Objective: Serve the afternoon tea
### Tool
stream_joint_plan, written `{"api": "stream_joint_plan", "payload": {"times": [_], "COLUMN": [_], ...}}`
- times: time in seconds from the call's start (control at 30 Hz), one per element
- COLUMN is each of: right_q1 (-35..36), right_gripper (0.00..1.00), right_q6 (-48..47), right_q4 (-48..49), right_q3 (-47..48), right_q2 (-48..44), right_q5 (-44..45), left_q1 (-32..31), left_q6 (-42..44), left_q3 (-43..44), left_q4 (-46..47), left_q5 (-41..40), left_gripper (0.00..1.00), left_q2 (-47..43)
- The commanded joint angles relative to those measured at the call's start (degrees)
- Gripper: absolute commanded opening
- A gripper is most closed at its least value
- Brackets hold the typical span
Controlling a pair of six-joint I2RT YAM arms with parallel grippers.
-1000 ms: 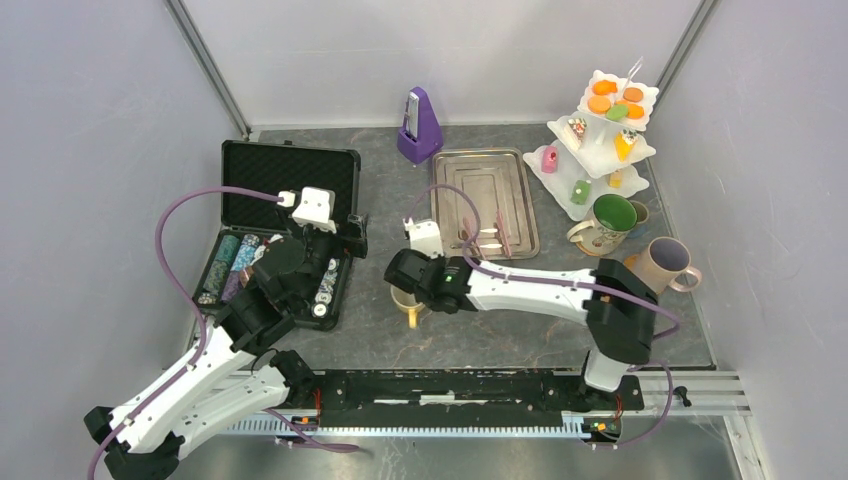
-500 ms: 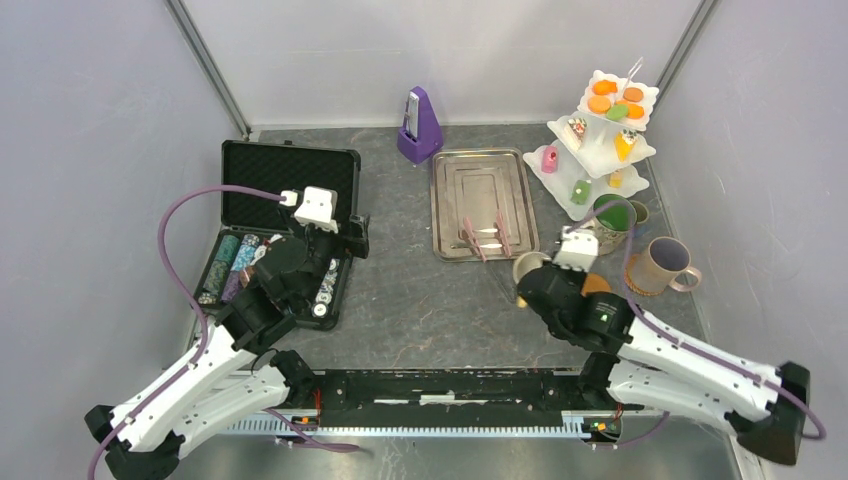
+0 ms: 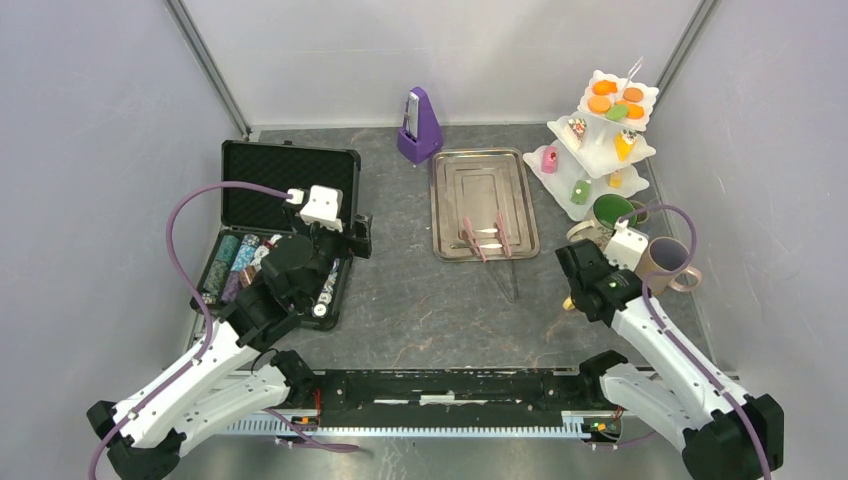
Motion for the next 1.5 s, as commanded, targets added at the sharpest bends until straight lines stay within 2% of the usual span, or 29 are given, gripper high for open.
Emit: {"api": "stream_joint_plan", "payload": {"times": [0.0, 0.37, 0.73, 0.8, 0.93, 1.07, 1.1, 1.13, 1.2, 1.3, 1.47], "right_q1": [-4.5, -16.2, -18.7, -18.9, -19.0, -19.0, -19.0, -19.0, -19.0, -19.0, -19.0], "right_gripper": [0.0, 0.0, 0.01, 0.1, 0.37, 0.79, 0.87, 0.92, 0.98, 0.98, 0.98], "right_q6": [-2.3, -9.7, -10.1, -10.0, -11.9, -15.7, -16.5, -17.6, -22.2, -30.6, -40.5], "right_q4": [4.1, 11.6, 12.6, 12.4, 11.7, 10.4, 10.0, 9.9, 10.7, 11.5, 10.5], "right_q3": [5.9, 1.3, -1.8, -1.9, 0.0, 4.0, 5.0, 6.2, 8.7, 14.8, 29.9], "right_q2": [-0.7, -2.5, -1.5, -1.2, -1.5, -3.9, -4.6, -5.5, -7.0, -7.6, -5.9], "right_q5": [-2.5, -14.6, -14.4, -14.8, -15.4, -15.6, -15.9, -16.5, -19.4, -25.7, -35.8], "left_q1": [-0.2, -0.2, -0.2, -0.2, -0.2, -0.2, -0.2, -0.2, -0.2, -0.2, -0.1], "left_q6": [-0.1, -0.3, -0.6, -0.6, -0.7, -0.7, -0.6, -0.6, -0.9, -2.6, -3.1], "left_q3": [0.3, 0.4, 0.5, 0.5, 0.5, 0.6, 0.7, 0.7, 1.4, 5.1, 20.6], "left_q4": [1.4, 1.4, 1.3, 1.2, 1.2, 1.2, 1.2, 1.3, 0.8, -1.8, -10.4], "left_q5": [-0.5, 0.3, 0.9, 0.9, 0.9, 0.9, 0.9, 0.8, 0.5, 0.6, 2.3], "left_gripper": [0.99, 0.99, 0.99, 0.99, 0.99, 0.99, 0.99, 0.99, 0.99, 1.0, 1.0], "left_q2": [-0.3, -0.1, 0.1, 0.0, 0.2, 0.5, 0.5, 0.6, 0.7, 0.6, 0.9]}}
